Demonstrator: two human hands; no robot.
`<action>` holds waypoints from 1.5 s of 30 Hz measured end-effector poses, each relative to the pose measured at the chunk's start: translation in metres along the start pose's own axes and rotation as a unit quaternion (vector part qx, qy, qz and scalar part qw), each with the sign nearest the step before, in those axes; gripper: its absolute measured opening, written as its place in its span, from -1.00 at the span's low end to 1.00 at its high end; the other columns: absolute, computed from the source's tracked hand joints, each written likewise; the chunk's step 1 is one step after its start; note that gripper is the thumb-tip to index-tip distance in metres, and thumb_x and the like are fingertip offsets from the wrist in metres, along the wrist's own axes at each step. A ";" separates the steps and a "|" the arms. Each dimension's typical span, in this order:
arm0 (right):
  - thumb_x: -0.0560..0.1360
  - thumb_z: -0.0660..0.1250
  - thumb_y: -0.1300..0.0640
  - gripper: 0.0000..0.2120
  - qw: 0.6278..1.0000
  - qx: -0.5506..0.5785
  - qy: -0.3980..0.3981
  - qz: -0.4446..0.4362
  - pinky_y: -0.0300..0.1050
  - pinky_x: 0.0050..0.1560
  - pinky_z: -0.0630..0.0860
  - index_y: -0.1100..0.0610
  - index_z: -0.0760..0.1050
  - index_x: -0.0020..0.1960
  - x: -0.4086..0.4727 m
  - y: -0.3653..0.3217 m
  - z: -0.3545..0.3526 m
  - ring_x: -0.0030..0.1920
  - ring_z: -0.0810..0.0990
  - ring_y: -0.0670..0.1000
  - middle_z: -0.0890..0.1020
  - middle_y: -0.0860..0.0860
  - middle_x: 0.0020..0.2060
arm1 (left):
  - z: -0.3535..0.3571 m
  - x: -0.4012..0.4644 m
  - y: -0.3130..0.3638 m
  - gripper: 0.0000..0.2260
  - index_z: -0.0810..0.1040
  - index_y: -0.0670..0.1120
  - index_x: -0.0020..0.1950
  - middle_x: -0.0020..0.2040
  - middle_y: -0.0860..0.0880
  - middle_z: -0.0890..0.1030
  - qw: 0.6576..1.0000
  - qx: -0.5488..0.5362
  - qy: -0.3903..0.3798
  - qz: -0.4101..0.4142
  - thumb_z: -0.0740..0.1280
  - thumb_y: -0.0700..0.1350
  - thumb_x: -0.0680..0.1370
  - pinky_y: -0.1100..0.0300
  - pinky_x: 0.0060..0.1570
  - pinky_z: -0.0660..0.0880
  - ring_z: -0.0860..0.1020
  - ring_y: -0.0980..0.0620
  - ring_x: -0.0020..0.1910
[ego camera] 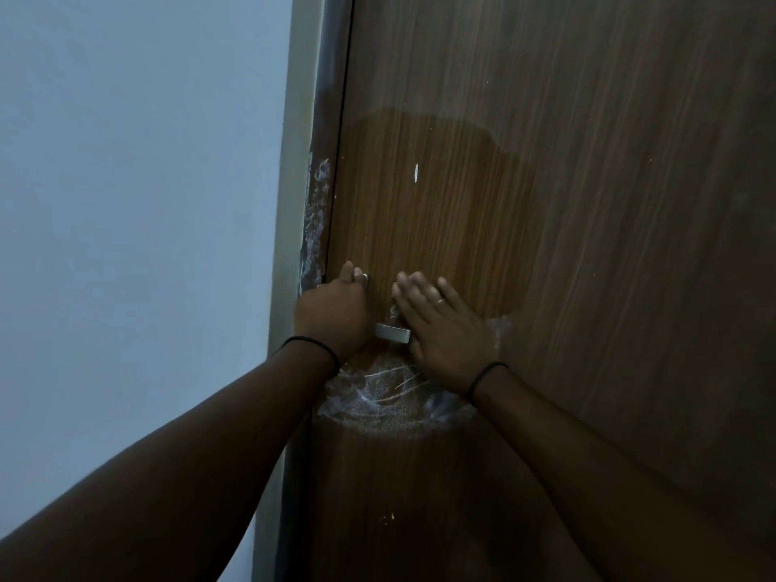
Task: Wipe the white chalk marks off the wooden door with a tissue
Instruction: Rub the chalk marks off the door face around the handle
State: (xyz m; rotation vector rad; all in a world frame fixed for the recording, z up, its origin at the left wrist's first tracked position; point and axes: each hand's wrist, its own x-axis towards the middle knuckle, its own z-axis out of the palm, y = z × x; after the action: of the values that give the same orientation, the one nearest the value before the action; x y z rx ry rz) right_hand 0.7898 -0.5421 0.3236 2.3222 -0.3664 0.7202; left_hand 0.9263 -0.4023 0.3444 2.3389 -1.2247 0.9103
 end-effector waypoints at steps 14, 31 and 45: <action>0.64 0.00 -0.13 -0.40 1.000 0.010 -0.004 -0.003 0.07 0.56 -0.09 0.11 0.00 0.59 -0.002 -0.029 0.016 0.58 -0.11 0.02 -0.01 0.04 0.59 | 0.004 0.001 -0.001 -0.43 0.22 -0.15 0.52 0.54 -0.14 0.24 1.000 0.000 0.014 0.011 0.26 -0.04 0.54 0.02 -0.08 0.51 0.59 -0.17 0.11; 0.60 0.03 -0.24 -0.31 0.999 0.004 -0.051 0.020 0.11 0.55 -0.12 0.13 0.02 0.58 -0.045 -0.071 0.050 0.57 0.04 0.07 0.15 0.09 0.56 | 0.004 0.000 -0.001 -0.50 0.22 -0.16 0.52 0.53 -0.14 0.27 0.999 0.011 0.026 0.015 0.17 -0.11 0.58 0.05 -0.13 0.51 0.61 -0.16 0.08; 0.60 0.04 -0.22 -0.32 0.999 0.011 -0.044 0.017 0.12 0.56 -0.16 0.12 0.00 0.59 -0.044 -0.072 0.053 0.57 0.02 0.07 0.10 0.07 0.57 | 0.005 0.001 0.000 -0.48 0.21 -0.18 0.52 0.53 -0.14 0.27 0.999 0.017 0.028 0.018 0.20 -0.10 0.58 0.06 -0.18 0.46 0.61 -0.16 0.05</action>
State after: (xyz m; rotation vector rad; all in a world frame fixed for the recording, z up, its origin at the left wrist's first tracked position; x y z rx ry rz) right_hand 0.8063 -0.5221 0.2276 2.3788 -0.4413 0.6429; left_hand 0.9288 -0.4060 0.3416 2.3085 -1.2424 1.0090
